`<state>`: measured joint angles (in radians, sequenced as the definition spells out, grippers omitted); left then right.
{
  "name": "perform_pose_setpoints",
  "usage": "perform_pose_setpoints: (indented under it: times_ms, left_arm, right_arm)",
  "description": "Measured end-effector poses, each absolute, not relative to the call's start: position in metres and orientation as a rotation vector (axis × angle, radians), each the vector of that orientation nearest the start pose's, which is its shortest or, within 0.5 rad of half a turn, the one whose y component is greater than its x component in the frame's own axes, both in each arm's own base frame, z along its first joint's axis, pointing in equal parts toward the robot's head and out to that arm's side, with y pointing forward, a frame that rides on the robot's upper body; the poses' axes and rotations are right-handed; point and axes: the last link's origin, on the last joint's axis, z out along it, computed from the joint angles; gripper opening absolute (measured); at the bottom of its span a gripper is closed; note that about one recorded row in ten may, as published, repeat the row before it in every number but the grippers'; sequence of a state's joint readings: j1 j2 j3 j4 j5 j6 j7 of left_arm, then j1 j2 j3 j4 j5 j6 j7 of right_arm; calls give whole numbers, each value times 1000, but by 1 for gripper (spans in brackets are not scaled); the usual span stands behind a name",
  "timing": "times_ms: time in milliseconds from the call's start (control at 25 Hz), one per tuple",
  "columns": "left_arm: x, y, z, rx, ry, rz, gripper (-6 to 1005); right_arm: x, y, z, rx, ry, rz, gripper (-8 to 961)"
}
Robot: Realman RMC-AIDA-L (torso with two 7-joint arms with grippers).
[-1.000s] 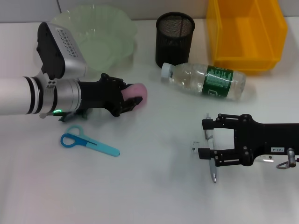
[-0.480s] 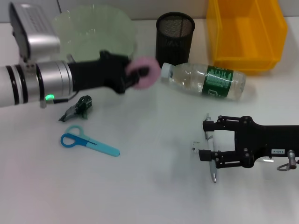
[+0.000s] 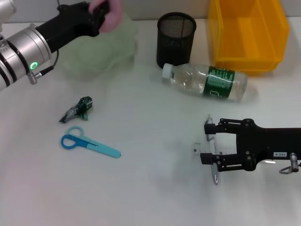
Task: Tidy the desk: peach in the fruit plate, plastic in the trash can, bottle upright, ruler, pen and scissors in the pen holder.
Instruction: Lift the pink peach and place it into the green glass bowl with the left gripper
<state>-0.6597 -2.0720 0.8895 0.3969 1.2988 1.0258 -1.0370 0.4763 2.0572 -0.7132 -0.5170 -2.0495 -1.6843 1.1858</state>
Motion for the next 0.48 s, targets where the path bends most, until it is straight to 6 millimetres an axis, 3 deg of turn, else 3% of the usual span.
perform_pose_setpoints:
  times_ms: [200,480]
  left_arm:
    - [-244,433,-12,-2073,-623,-720,138]
    - [-254,440,-10,-1969,-697,-687,102]
  right_arm:
    - [281,281,-21,-2897,534,751,822]
    - [280,281,-22,-2900,532,753,822]
